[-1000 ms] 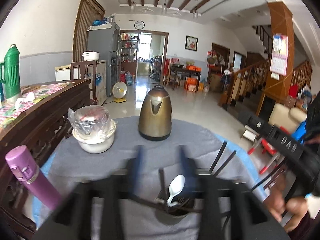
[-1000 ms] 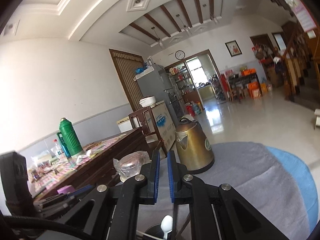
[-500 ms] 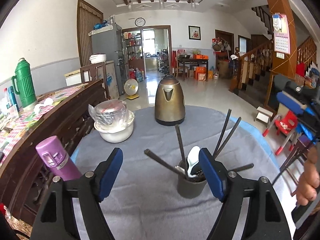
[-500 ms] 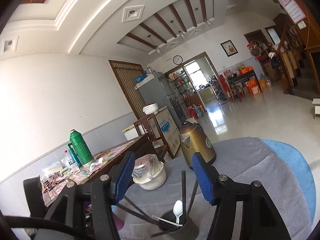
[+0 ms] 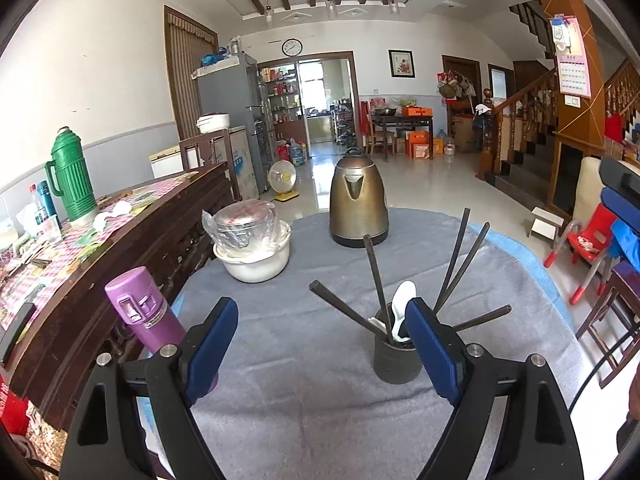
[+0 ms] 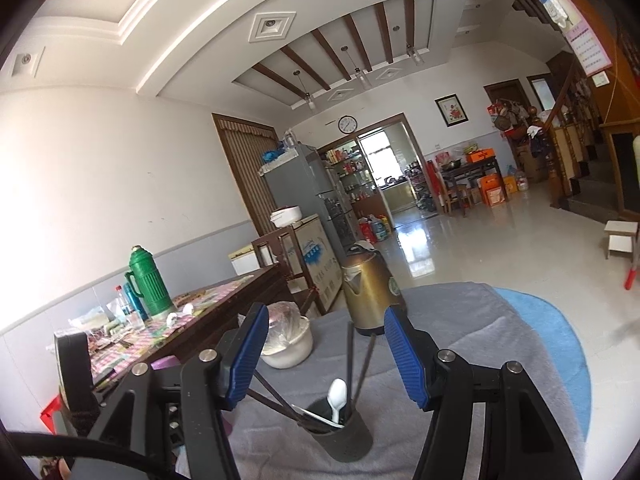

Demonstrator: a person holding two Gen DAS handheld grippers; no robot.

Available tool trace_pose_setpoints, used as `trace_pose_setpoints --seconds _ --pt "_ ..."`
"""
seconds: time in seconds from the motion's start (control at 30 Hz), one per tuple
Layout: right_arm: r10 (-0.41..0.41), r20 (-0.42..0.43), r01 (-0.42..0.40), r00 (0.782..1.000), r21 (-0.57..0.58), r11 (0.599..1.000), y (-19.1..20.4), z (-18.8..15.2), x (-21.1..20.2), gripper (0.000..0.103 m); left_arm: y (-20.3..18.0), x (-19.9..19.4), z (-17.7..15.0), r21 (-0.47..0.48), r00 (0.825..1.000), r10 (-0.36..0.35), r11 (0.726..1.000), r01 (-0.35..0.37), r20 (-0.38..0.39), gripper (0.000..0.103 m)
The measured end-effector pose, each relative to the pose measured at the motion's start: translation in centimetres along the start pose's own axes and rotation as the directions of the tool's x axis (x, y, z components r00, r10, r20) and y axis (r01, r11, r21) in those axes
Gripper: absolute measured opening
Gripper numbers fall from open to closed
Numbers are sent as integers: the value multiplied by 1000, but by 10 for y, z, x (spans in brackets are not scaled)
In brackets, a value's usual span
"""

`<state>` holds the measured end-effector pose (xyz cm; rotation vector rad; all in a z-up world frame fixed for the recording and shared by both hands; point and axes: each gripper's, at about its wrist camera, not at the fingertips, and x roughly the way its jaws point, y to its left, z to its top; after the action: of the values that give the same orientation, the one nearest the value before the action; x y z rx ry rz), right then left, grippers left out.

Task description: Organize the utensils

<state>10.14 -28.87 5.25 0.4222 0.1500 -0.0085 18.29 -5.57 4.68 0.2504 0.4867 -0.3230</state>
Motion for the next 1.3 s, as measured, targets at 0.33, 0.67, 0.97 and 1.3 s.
trace_pose_setpoints --seconds 0.33,0.67,0.97,1.3 --pt "-84 -67 83 994 -23 996 -9 -19 -7 65 0 -3 -15 -28 998 21 999 -22 -65 93" --pt "-160 -216 151 963 -59 987 -24 -64 4 66 -6 8 -46 -44 984 70 996 -78 -166 94" --pt "-168 -334 162 927 -44 986 -32 -100 12 66 -6 27 -70 -35 963 106 992 -118 -246 94" --pt "-137 -381 135 915 -33 990 -20 -107 17 66 0 37 -84 -41 949 119 990 -137 -291 94"
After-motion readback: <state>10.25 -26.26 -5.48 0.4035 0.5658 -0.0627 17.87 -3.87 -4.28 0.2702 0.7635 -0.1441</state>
